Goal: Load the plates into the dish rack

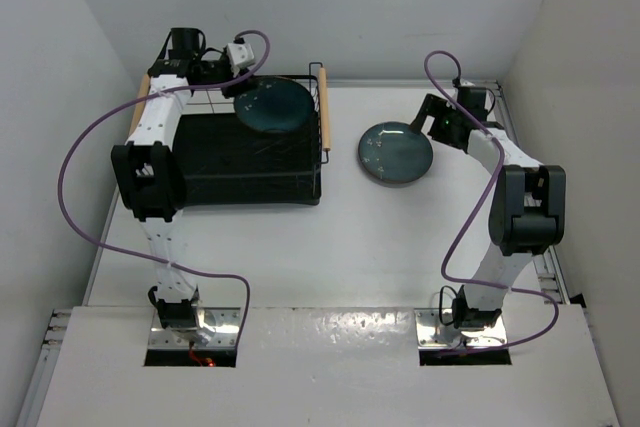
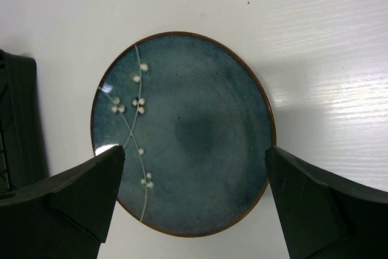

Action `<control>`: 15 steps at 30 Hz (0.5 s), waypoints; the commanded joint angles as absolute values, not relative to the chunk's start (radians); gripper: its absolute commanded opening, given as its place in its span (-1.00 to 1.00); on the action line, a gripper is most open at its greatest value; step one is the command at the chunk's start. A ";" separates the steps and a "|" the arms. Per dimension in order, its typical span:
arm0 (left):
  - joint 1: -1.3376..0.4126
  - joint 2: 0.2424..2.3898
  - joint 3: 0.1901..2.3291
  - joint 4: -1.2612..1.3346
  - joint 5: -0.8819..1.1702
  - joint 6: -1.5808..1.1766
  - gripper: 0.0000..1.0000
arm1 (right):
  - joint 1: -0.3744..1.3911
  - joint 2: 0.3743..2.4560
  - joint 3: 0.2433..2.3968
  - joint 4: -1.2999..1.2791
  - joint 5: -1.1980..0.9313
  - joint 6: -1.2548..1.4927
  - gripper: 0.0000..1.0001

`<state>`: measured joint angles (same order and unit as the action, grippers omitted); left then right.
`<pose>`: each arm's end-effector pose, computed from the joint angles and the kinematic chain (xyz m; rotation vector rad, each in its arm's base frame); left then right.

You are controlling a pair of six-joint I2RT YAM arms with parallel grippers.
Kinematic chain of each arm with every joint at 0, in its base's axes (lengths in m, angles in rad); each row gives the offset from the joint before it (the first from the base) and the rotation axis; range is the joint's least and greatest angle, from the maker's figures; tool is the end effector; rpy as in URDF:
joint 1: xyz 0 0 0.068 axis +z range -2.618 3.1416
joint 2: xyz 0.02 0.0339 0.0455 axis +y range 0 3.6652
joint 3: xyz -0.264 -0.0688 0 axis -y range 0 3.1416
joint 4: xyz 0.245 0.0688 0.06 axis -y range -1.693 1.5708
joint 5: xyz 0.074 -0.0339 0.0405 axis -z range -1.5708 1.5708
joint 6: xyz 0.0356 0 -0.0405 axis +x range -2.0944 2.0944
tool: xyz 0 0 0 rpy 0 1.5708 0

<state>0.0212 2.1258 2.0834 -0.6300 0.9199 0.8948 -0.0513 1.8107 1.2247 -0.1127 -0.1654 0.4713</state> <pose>0.4817 -0.0181 0.3279 1.2344 1.5541 -0.4463 0.4034 -0.0148 0.2143 0.5060 2.2345 0.4080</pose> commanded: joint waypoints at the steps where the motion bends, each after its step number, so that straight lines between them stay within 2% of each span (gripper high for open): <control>1: 0.020 2.065 2.079 -0.635 0.930 0.934 -0.25 | -0.058 1.784 1.232 -0.075 -0.175 0.471 0.98; 2: 0.020 2.065 2.079 -0.635 0.930 0.934 -0.06 | -0.057 1.784 1.232 -0.077 -0.176 0.474 0.98; 5: 0.020 2.065 2.079 -0.635 0.919 0.910 0.20 | -0.058 1.786 1.235 -0.078 -0.179 0.471 0.98; 7: 0.020 2.065 2.079 -0.644 0.919 0.910 0.31 | -0.058 1.790 1.236 -0.075 -0.179 0.471 0.98; 10: 0.020 2.065 2.088 -0.644 0.919 0.900 0.34 | -0.058 1.792 1.238 -0.080 -0.184 0.472 0.98; 15: 0.020 2.065 2.100 -0.663 0.919 0.900 0.59 | -0.057 1.795 1.242 -0.077 -0.186 0.472 0.98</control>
<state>0.0212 2.1239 2.0781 -0.6514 0.8963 0.8982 -0.0513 1.8111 1.2247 -0.1127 -0.1684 0.4713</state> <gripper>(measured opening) 0.776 0.986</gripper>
